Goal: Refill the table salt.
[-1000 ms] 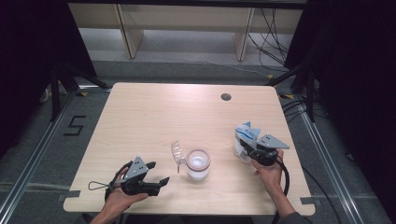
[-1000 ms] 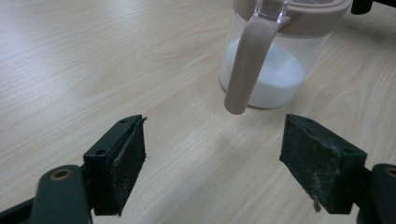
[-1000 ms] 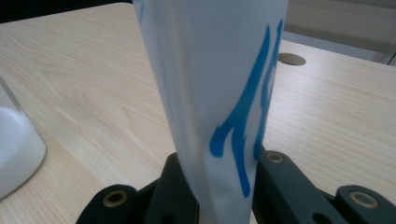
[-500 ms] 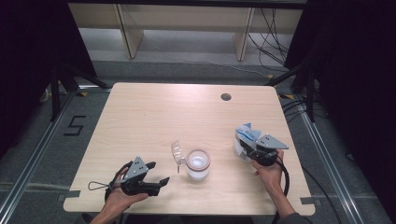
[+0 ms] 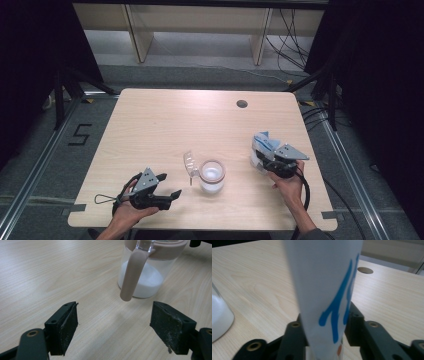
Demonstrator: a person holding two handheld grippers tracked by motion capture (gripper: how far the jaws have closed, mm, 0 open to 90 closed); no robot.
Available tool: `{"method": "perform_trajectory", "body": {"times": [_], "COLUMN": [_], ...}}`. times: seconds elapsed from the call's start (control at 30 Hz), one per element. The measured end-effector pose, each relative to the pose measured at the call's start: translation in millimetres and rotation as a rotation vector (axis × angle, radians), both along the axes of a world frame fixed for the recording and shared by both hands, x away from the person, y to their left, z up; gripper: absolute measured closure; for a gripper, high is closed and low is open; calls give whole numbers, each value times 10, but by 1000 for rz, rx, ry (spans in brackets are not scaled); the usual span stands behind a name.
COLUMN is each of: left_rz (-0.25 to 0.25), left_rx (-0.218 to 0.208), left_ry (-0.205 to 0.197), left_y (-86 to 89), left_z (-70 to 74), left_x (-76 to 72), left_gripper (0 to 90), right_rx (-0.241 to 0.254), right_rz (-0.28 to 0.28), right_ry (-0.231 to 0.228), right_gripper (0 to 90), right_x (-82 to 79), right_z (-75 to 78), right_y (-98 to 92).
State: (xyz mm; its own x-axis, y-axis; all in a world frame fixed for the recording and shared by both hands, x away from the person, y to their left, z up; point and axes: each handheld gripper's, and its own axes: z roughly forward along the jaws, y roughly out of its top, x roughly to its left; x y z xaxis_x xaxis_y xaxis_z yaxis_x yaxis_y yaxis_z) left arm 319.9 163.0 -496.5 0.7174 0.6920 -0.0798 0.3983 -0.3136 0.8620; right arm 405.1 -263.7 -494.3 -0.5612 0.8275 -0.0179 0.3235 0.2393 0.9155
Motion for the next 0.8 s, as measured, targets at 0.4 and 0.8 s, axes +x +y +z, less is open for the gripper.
{"method": "perform_trajectory", "body": {"times": [0.4,0.8], "left_rz": [0,0], "left_rx": [1,2], "left_ry": [1,2], "left_y": [-2,-2], "left_z": [-1,-1], "left_x": [3,3], "left_gripper": [216,216], "right_rx": [21,44], "right_rz": [-12,2], "right_ry": [7,-19], "right_gripper": [529,460], "right_x": [-11,-30], "right_z": [34,69], "right_y": [-27,-30]}}
